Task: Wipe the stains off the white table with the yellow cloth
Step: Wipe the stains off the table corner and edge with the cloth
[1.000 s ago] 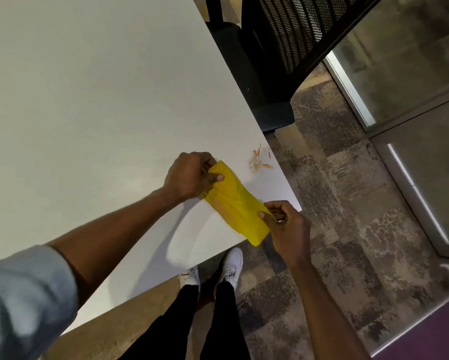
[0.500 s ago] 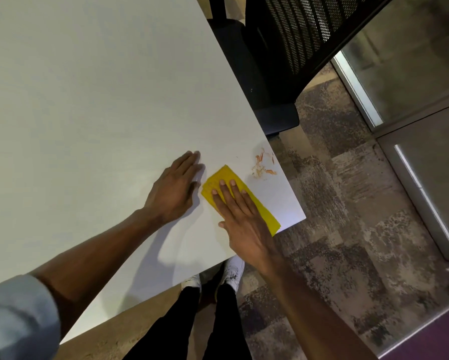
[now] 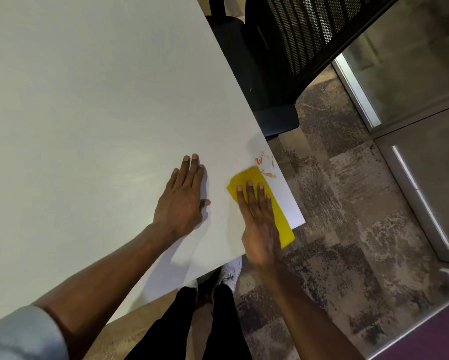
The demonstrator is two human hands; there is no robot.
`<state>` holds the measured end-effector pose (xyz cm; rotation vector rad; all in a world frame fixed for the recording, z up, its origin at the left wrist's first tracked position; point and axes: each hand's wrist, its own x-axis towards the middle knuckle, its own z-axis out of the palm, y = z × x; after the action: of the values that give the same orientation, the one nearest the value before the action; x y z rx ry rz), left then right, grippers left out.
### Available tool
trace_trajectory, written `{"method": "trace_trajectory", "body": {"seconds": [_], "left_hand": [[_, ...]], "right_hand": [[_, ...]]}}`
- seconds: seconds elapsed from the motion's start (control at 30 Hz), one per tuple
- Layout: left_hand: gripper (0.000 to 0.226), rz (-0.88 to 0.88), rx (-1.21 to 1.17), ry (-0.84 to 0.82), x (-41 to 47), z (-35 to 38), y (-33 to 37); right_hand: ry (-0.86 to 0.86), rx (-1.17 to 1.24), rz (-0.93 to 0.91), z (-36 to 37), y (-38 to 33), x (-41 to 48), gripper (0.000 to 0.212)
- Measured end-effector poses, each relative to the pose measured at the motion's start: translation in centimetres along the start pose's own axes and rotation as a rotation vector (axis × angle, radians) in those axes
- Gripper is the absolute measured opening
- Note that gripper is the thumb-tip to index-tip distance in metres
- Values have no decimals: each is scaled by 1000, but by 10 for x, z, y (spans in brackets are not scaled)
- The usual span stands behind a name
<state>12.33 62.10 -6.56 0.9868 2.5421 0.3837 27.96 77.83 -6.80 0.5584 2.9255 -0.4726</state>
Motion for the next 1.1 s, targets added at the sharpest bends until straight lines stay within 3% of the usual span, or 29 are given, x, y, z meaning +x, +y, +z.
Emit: {"method": "trace_trajectory", "body": {"seconds": [0.17,0.3,0.43,0.67,0.8,0.93,1.1], "left_hand": [[91,-17,-40,-15,2,-2,-1],[89,-18,-55,-3,1,0,-2],[89,-17,-57,2,0,2,-3],[91,-26,-102,6,1,0,-2],[91,-16,-110,11,0,-1,-4],[90,-24,-133,17,-1,0,-3],[90,-24,-140,21,0,0,-6]], "right_hand": [[-58,-85,-181,2,14,-19,85],[-1,-53,-111,-5,36,-37,90],[34,-10,8,-7,23,-2,97],[-25,-48,-224,2,5,-32,80],[6,-15,-68,-9,35,-34,93],[52,44,45,-16,25,18,90],[15,24,-96,0,7,12,91]]}}
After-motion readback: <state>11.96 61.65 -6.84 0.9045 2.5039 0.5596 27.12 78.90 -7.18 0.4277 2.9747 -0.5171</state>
